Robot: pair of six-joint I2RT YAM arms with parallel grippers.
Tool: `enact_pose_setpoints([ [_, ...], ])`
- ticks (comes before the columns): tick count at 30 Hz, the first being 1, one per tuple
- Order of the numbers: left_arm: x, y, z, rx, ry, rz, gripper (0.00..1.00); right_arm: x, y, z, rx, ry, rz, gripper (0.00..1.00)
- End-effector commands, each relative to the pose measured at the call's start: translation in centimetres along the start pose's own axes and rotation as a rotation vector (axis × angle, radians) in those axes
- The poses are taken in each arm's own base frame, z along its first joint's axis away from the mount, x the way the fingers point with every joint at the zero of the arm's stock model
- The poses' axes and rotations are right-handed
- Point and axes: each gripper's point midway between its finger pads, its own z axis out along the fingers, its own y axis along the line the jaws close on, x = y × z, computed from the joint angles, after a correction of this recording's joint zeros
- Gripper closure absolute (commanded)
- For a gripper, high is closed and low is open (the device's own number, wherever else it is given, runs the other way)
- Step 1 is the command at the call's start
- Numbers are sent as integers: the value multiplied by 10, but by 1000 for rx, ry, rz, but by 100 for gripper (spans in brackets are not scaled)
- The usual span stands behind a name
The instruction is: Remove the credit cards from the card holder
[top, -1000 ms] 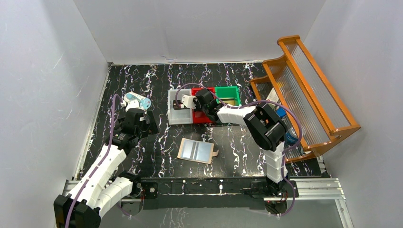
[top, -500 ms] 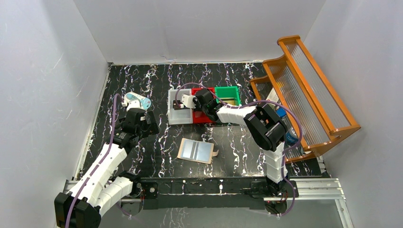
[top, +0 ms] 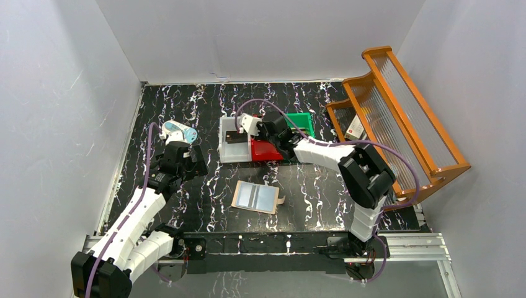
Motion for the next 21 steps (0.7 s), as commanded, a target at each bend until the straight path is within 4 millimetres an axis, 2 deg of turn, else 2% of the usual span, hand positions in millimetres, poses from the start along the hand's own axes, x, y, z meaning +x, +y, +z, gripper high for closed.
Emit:
enact_pose_setpoints([
  [1,-4,-1,-1,8,-14,-3,2,-31,-30,-33,72,-134,211,56],
  [3,-4,-1,-1,9,-12,-1,2,-41,-35,-49,74,-185,311,55],
  [7,-4,-2,-1,14,-11,1,2,-57,-32,-81,24,-267,609,55],
  [10,-4,-3,-1,19,-8,1,2,-65,-26,-103,-20,-302,921,45],
  [11,-3,-3,0,17,-3,2,2,-63,-23,-106,-24,-282,1018,44],
  [13,-2,-4,2,18,6,5,2,-65,-10,-109,-84,-236,1143,46],
  [17,-1,-7,5,22,24,21,2,-58,23,-110,-213,-53,1257,46],
  [21,-2,-8,5,27,25,34,2,-60,70,-115,-382,59,1436,46],
])
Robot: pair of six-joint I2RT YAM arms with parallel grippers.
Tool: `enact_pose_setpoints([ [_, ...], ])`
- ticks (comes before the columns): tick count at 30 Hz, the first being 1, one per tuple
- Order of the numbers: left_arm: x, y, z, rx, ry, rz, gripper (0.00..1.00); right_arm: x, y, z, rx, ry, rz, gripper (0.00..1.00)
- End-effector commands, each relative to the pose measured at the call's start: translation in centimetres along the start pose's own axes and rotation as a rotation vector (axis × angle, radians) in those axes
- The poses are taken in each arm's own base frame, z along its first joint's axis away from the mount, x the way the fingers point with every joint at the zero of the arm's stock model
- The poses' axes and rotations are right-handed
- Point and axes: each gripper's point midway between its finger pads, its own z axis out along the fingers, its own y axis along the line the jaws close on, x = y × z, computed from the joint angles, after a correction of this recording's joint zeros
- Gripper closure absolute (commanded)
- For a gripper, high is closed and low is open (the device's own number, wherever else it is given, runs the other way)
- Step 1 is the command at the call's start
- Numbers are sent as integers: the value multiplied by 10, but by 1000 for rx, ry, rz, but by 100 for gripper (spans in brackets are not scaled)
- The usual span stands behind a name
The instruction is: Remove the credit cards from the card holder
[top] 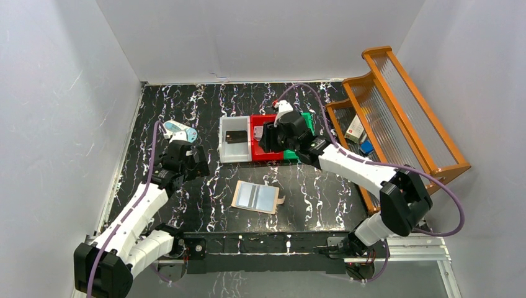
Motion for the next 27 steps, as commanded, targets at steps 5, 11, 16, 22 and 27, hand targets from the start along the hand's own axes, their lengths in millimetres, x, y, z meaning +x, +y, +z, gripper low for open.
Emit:
enact_pose_setpoints([
  [5,-18,3,-11,2,-80,-7,2,100,30,-4,147,252,332,42],
  [11,-24,9,-18,-11,-135,-29,2,147,56,-3,307,265,263,31],
  [16,-25,9,-17,-18,-132,-33,2,161,75,4,384,253,236,30],
  [22,-24,8,-17,-14,-126,-29,2,172,82,12,419,255,208,27],
  [27,-23,8,-16,-15,-122,-26,2,175,78,16,444,245,201,27],
])
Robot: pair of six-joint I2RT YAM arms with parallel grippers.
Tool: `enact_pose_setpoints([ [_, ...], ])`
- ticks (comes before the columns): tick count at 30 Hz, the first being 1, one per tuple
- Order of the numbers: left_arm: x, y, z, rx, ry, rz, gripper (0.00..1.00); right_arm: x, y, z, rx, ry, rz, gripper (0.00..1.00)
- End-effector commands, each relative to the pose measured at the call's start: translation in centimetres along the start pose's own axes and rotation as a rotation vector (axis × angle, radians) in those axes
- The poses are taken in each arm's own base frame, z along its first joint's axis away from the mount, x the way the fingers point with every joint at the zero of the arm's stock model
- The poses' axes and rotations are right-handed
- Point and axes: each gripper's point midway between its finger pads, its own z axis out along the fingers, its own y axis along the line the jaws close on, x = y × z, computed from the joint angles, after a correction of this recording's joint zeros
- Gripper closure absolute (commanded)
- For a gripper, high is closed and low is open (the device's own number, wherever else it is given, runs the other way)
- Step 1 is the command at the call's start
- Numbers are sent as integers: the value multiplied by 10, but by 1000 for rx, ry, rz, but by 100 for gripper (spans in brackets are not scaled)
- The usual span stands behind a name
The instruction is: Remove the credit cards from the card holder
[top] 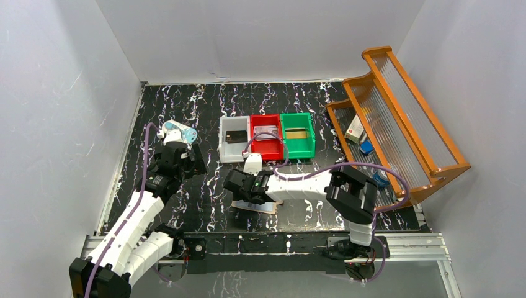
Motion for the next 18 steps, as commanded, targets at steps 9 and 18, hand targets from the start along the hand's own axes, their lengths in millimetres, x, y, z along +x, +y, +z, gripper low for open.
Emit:
enact_pose_setpoints([
  [9,-3,5,0,-25,-10,-5,2,1,2,20,46,-5,11,27],
  [18,0,3,2,-21,6,1,2,11,-3,24,49,22,9,42],
])
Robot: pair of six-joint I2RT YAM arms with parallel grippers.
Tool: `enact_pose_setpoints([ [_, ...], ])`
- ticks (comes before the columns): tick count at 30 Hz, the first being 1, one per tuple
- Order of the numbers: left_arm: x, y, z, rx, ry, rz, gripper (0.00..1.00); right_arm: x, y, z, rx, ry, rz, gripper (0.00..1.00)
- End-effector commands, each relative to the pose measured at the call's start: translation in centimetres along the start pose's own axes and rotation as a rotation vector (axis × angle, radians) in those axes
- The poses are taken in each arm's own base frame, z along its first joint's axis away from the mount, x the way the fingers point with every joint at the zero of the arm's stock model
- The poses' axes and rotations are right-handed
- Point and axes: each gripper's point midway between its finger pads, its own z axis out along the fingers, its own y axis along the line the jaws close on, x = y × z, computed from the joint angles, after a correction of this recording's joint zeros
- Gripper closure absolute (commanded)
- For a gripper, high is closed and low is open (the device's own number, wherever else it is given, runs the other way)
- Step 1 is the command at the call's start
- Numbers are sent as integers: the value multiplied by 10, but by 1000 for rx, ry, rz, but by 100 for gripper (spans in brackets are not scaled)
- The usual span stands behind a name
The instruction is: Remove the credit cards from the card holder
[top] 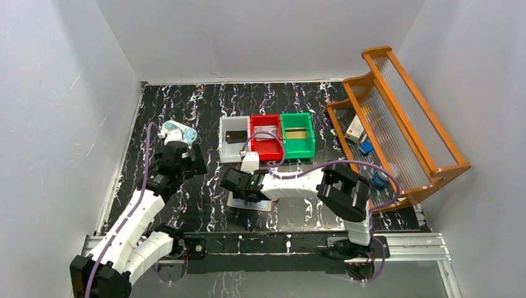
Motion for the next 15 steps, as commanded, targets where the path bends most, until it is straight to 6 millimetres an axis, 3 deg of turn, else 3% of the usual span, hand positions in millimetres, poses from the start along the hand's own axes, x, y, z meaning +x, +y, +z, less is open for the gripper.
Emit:
enact_pose_setpoints([
  [1,-3,3,0,-17,-6,-4,2,11,-4,7,6,32,9,44],
  [11,-1,3,1,-18,4,-3,2,14,-4,7,-106,48,43,58],
  [13,-1,2,1,-17,4,-3,2,14,-2,7,-135,53,50,58],
  [15,-1,2,1,-17,5,-1,2,9,3,4,-153,48,35,51],
])
